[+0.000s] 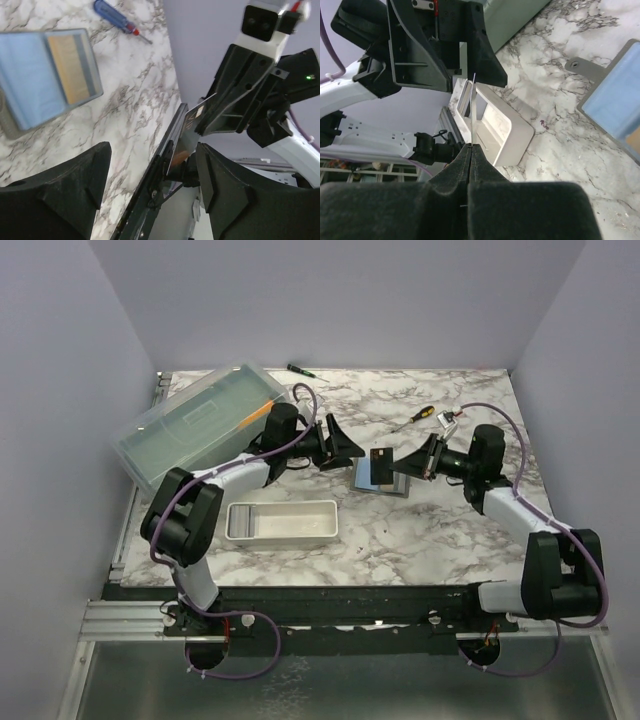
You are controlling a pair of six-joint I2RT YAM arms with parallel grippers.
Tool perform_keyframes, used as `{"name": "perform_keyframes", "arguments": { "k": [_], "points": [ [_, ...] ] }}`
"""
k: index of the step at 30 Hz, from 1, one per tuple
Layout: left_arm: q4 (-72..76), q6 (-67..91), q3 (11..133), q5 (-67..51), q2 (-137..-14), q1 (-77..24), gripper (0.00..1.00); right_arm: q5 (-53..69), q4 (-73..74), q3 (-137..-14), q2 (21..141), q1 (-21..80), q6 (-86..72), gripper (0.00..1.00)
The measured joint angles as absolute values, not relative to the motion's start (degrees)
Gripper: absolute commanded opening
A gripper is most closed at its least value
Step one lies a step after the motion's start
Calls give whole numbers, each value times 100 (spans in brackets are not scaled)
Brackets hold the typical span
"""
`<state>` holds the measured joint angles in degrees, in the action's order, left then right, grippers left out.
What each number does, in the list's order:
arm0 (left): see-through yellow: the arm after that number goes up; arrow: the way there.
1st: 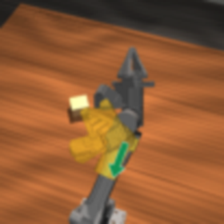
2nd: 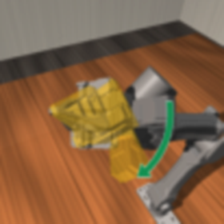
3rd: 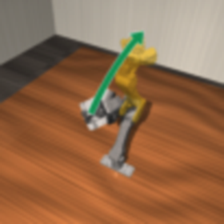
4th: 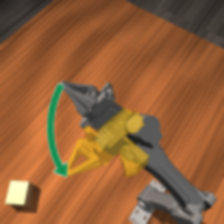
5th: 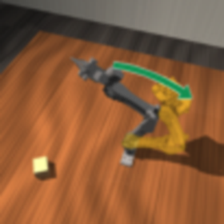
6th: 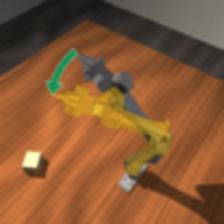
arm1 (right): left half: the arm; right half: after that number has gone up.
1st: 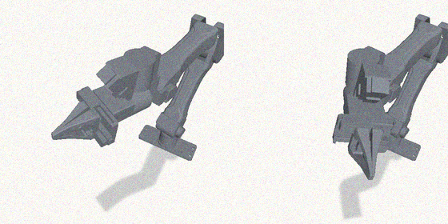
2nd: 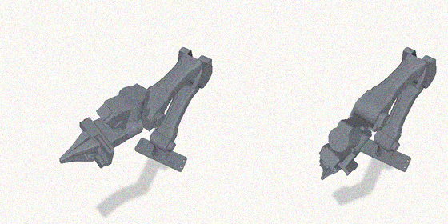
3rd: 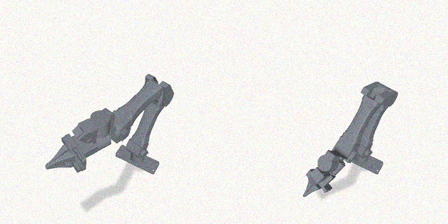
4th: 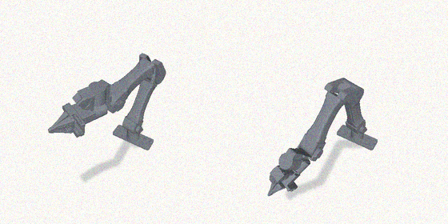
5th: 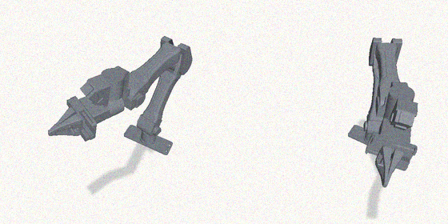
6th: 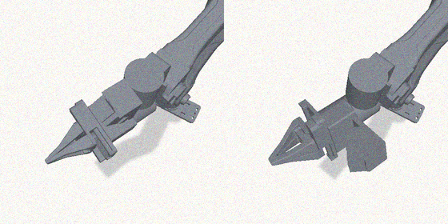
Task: Put the credit cards into the card holder
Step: Insert the credit card into the card holder.
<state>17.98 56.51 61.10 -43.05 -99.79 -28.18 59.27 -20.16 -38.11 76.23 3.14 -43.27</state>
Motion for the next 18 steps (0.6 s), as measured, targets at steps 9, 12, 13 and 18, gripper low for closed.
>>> {"name": "perform_keyframes", "arguments": {
  "k": [9,12,13,18],
  "points": [
    [4407,7067,6003,-4678,-10787,-2978,49,6296,-2613,-3791,8099,287,-4580,0],
    [4875,7378,5996,-4720,-11039,-3039,49,6316,-2663,-3800,8187,257,-4626,0],
    [4963,7452,5994,-4722,-11076,-3050,50,6318,-2694,-3804,8215,231,-4650,0],
    [5347,7666,5892,-4729,-11122,-3089,49,6320,-2882,-3811,8342,93,-4766,0]
  ]
}}
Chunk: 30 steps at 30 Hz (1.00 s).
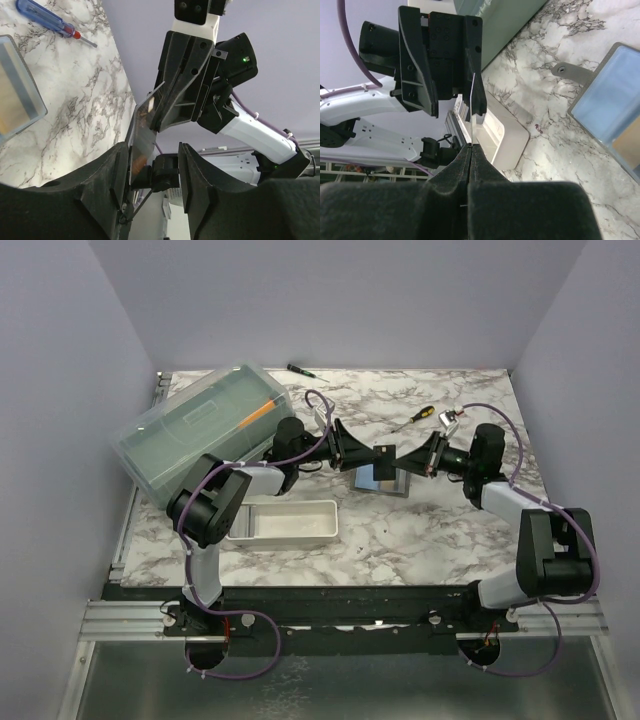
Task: Put the credit cards into the card holder
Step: Insert the credit card into the card holder.
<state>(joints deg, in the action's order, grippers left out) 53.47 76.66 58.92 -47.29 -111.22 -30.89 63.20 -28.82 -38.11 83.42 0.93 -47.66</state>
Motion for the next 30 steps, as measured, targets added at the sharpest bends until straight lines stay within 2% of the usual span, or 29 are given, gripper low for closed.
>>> {"name": "perform_keyframes", "arguments": {
  "k": [3,6,9,10,11,14,16,19,22,27,30],
  "points": [
    [5465,7721,5863,-4729,-11137,-3131,45,6335,-3041,-3811,8438,64,-4873,0],
    [5592,7767,5865,-4729,-11216,-3223,35,6355,-3214,-3811,8527,64,-5002,0],
    [5662,7824,5889,-4727,-11356,-3293,17,6355,-3336,-3811,8576,64,-5085,1],
    [5669,7835,5896,-4724,-11402,-3315,4,6353,-3356,-3811,8586,64,-5098,4],
    [5666,7822,5902,-4722,-11437,-3326,0,6348,-3365,-3811,8595,64,-5098,8],
    [5446,7585,5979,-4711,-11465,-3310,0,6152,-3070,-3830,8617,64,-4840,29],
    [4831,7120,6208,-4628,-11467,-3301,0,5889,-2504,-3933,8639,64,-4456,35],
    [3649,6252,6713,-4399,-11489,-3277,0,5301,-1605,-4193,8663,64,-3771,38],
    [1970,5212,7795,-4112,-11778,-3267,0,4735,-937,-4493,8799,64,-3175,34],
    [-1,3933,9225,-3955,-12468,-3227,0,4379,-456,-4928,9445,64,-2558,7],
    [-801,3476,9778,-4005,-12916,-3227,0,4313,-322,-5063,9900,64,-2405,3]
  ]
}}
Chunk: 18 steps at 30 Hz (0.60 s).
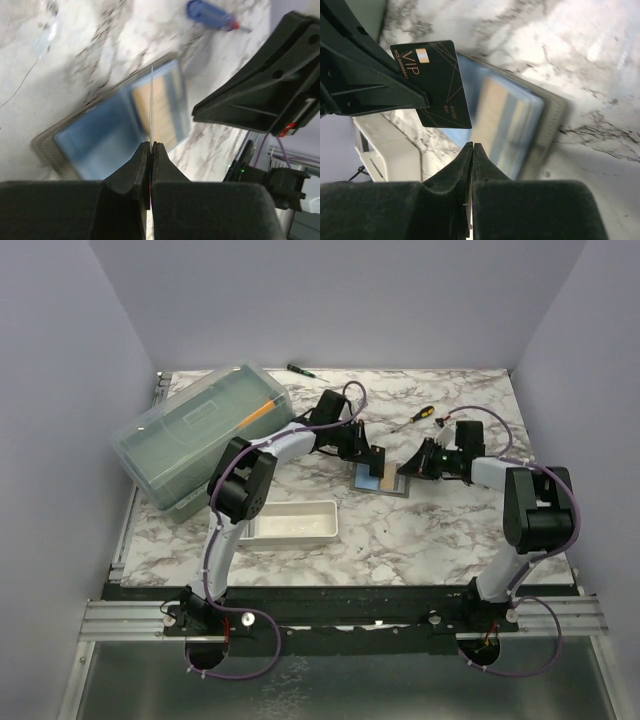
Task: Put the credit cards into the card holder
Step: Insert the credit card into the card holder.
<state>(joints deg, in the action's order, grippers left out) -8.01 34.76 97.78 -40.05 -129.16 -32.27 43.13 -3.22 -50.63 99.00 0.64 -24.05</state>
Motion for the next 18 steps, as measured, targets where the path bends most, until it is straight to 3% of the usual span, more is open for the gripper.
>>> {"name": "perform_keyframes", "arguments": {
  "k": [7,18],
  "points": [
    [-1896,2993,10119,-4370,-13423,-3212,0,4080,-158,-5070,10311,64,-2307,1],
    [-2327,2856,10427,-5063,-13716,-3118,0,3986,-113,-5229,10512,64,-2309,1]
  ]
}}
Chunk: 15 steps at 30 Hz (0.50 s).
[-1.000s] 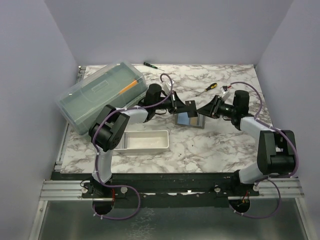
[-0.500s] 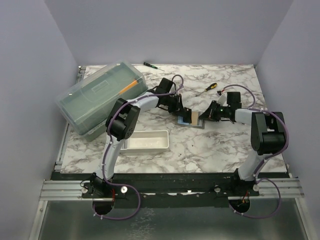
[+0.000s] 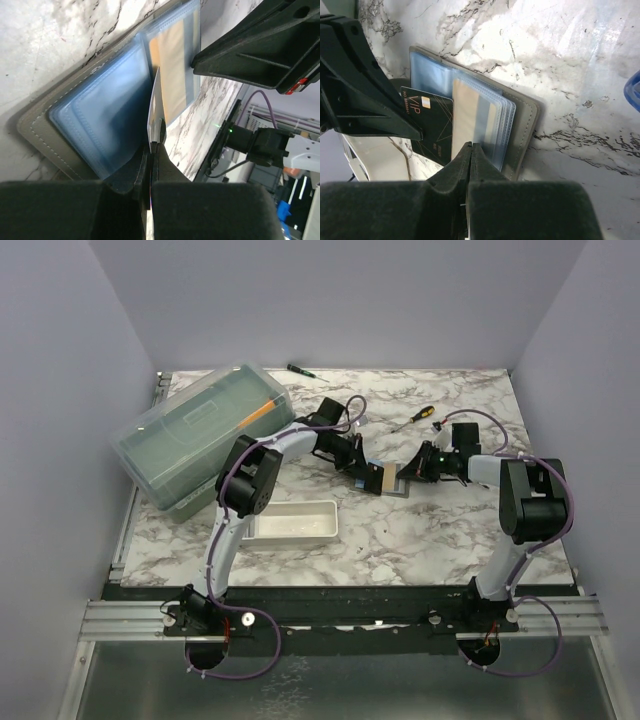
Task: Put the credit cards into the card holder
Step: Insert the credit card into the card holder.
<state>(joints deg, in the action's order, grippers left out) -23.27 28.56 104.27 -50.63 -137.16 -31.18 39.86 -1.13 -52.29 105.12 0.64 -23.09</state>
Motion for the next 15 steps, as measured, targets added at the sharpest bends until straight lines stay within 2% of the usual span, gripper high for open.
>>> {"name": "perform_keyframes", "arguments": {
  "k": [15],
  "points": [
    [-2950,3004,11115,-5542,-14247,-3022,0,3964,-64,-5275,10545,64,-2309,1]
  ]
}}
